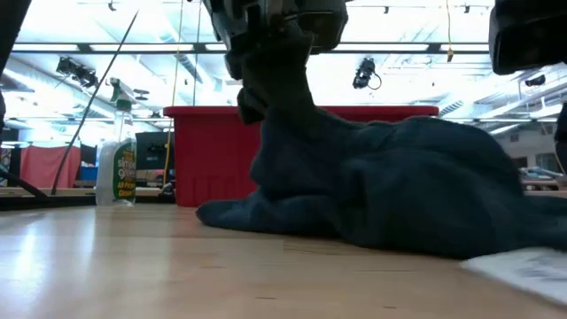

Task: Fold laundry
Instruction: Fold the dark blue shorts

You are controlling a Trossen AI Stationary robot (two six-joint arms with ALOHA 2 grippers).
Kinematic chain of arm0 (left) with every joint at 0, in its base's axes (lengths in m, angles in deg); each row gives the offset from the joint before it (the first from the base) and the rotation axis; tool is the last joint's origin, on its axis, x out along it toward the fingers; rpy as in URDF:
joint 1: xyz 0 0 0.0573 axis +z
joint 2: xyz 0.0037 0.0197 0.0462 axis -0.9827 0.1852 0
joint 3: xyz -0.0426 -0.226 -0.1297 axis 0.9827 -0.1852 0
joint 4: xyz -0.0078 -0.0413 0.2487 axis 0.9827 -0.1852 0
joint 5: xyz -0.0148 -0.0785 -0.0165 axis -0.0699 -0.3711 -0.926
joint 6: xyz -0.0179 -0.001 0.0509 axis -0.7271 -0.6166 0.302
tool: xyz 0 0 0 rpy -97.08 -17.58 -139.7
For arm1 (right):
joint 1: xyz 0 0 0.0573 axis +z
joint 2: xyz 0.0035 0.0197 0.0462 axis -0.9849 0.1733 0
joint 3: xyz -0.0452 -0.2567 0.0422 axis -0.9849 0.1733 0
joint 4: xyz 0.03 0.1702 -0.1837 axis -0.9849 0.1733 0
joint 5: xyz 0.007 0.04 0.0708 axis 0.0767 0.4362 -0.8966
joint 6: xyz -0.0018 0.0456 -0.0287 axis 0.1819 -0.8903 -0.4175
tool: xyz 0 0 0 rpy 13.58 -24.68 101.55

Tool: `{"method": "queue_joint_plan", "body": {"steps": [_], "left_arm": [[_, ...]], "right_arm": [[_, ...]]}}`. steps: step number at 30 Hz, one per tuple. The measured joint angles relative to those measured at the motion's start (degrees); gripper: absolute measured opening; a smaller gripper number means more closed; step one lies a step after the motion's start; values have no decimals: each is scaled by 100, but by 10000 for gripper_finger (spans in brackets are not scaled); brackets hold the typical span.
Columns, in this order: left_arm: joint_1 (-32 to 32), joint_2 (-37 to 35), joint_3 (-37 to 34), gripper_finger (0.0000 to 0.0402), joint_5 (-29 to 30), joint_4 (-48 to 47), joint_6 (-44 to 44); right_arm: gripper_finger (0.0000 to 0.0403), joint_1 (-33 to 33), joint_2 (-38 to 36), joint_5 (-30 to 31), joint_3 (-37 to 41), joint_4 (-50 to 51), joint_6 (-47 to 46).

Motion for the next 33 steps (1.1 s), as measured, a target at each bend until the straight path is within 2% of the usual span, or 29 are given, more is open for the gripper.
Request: {"method": "queue_joint_plan", "body": {"steps": [3,11,19,29,33], "left_arm": [[0,-21,-2,12,132,-292,23],[-124,-21,-2,12,178,-325,-10],[-114,-21,-2,12,193,-206,-261],[-110,-21,-4,12,193,-181,-311],[-101,-21,-4,12,193,-165,-531]], "right_arm": [[245,32,-14,131,0,-16,-128],[244,48,-14,333,0,-144,-308],[241,27,-14,634,0,-389,123],[214,-125,-16,482,0,-412,-73],[213,-255,-19,50,-67,-330,56]]}}
